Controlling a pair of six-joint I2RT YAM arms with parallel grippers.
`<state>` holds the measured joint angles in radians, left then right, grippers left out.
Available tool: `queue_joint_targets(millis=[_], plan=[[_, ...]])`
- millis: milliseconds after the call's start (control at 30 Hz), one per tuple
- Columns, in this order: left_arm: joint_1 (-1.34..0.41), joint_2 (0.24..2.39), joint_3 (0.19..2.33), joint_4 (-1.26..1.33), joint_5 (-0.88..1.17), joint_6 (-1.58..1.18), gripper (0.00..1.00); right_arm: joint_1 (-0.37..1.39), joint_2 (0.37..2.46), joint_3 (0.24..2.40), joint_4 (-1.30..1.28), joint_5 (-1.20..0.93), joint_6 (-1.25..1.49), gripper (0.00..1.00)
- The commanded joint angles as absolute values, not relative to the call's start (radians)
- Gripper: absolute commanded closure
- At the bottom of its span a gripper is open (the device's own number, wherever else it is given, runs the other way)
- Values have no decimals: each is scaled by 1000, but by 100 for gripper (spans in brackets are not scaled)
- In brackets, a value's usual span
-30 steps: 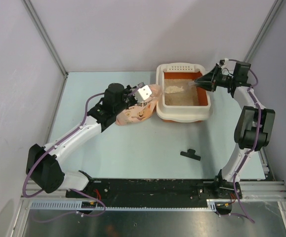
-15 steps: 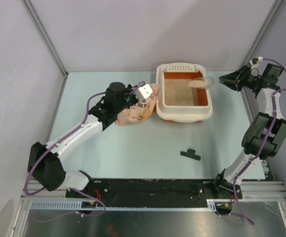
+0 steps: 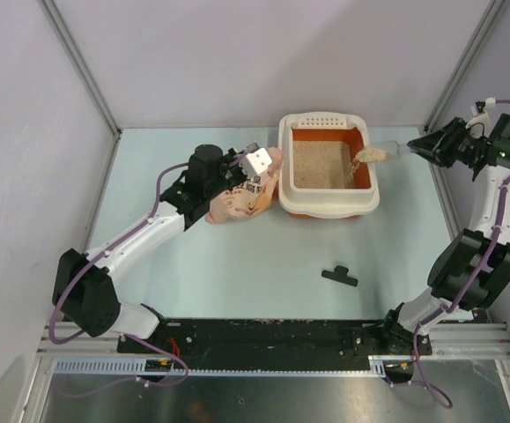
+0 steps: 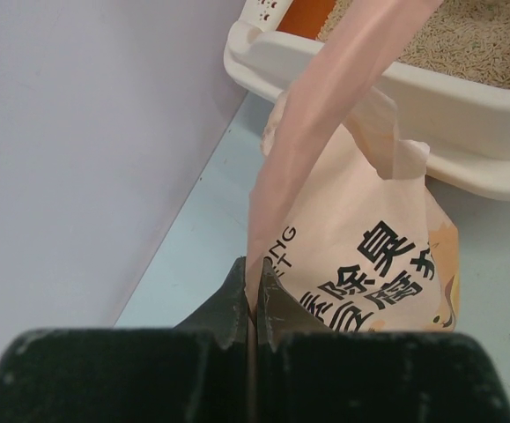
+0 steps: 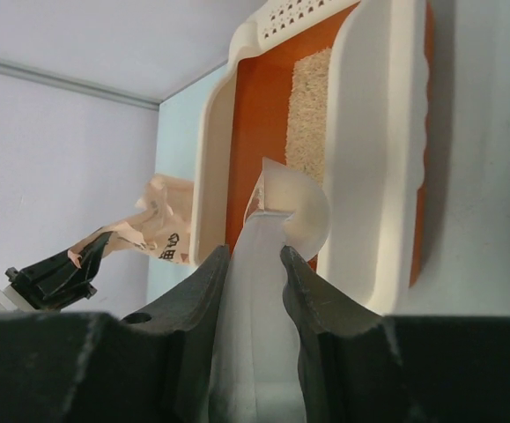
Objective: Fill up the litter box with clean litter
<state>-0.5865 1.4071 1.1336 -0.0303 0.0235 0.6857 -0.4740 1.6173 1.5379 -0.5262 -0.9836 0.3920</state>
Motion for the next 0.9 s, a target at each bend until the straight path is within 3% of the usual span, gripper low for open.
queue_joint_targets(millis=[0, 633, 867], plan=[[-594, 1404, 1190, 127, 118, 686, 100, -503, 1542, 1574, -603, -954, 328, 100], [-588, 1427, 1186, 127, 118, 710, 100, -522, 1538, 1707, -854, -979, 196, 100], [-583, 1439, 1186, 127, 124, 709, 100, -496, 1588, 1768, -808, -950, 229, 100]])
